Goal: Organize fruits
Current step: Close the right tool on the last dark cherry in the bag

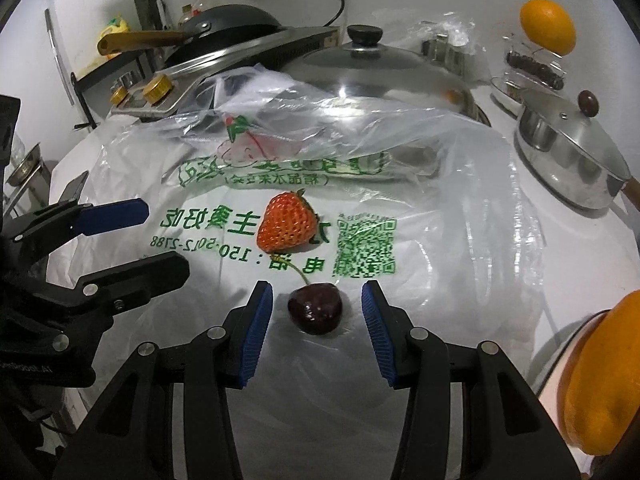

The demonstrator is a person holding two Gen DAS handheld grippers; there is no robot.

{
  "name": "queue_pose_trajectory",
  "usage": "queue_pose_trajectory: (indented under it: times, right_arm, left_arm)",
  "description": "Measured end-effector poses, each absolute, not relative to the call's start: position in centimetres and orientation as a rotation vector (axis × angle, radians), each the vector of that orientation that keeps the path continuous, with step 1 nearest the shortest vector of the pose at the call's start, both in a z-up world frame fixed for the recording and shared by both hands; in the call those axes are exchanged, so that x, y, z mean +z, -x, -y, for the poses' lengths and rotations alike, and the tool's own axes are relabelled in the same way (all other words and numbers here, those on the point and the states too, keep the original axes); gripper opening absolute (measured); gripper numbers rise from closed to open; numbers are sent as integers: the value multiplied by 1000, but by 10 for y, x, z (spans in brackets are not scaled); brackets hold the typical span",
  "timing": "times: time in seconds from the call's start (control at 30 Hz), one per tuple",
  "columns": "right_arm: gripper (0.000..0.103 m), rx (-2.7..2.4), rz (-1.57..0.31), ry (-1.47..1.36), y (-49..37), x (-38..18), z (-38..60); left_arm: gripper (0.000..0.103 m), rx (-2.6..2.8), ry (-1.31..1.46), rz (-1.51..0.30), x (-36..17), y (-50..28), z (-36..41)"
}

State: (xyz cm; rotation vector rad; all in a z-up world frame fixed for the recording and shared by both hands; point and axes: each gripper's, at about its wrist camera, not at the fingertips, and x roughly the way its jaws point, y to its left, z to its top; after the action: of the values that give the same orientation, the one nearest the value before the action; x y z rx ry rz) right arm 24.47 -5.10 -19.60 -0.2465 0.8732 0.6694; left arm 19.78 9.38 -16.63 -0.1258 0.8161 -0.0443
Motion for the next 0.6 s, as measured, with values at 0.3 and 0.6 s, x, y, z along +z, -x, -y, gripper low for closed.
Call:
queue_pose_trajectory:
  times: [0.3,0.6]
  right_arm:
    - [33,679,-873,270,-244,-200,49]
    - [30,681,-813,222,-242,-179,63]
  left_arm:
    - [78,-42,118,-818,-165,-198,-93]
    - [78,-58,77,-805,-152,-201,-82]
